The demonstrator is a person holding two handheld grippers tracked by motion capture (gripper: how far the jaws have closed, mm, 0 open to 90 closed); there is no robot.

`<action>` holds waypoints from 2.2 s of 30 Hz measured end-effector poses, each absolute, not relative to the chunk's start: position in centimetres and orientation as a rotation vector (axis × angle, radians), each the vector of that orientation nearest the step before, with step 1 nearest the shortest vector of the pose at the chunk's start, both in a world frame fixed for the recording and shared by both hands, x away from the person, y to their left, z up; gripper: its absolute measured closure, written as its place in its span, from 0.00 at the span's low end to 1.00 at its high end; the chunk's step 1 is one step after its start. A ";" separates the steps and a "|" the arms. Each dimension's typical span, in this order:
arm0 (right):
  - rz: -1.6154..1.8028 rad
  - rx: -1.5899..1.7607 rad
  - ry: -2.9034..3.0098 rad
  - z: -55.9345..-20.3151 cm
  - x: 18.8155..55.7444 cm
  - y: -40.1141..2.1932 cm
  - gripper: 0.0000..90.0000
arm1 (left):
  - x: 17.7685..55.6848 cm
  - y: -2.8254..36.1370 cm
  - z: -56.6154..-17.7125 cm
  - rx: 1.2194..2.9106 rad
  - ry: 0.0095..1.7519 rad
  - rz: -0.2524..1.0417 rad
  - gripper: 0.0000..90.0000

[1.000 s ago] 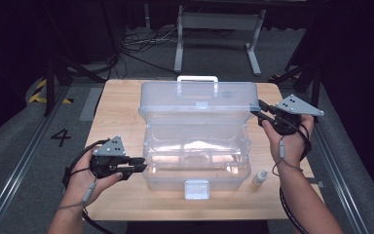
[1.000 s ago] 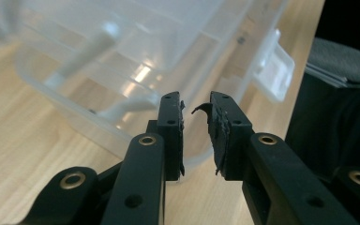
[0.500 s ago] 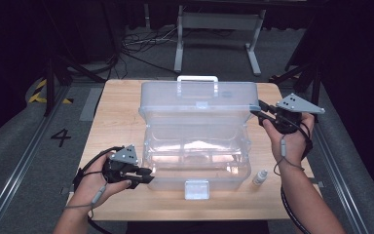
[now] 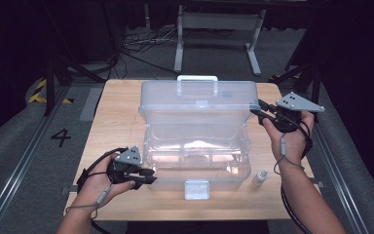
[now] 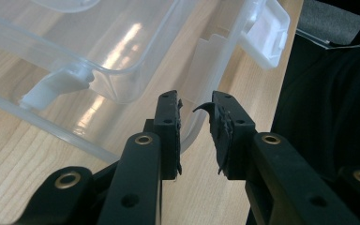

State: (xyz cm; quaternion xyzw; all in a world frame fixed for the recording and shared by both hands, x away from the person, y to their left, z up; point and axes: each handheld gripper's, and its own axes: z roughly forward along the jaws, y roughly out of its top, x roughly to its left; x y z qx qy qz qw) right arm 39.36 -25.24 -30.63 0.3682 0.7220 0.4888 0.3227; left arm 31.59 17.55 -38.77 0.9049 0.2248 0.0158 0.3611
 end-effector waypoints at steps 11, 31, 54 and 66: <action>1.288 0.967 1.850 -30.4 39.6 -24.8 0.77 | 31.8 17.5 -39.1 2.313 0.592 0.024 0.82; 1.282 0.970 1.781 -30.2 41.4 -24.4 0.81 | 31.8 17.6 -39.1 2.304 0.597 0.015 0.82; 1.282 1.028 1.760 -29.6 44.7 -24.1 0.84 | 31.8 17.6 -39.2 2.296 0.603 0.004 0.82; 1.247 1.091 1.801 -29.2 46.9 -24.0 0.86 | 31.9 17.6 -39.2 2.296 0.598 0.000 0.82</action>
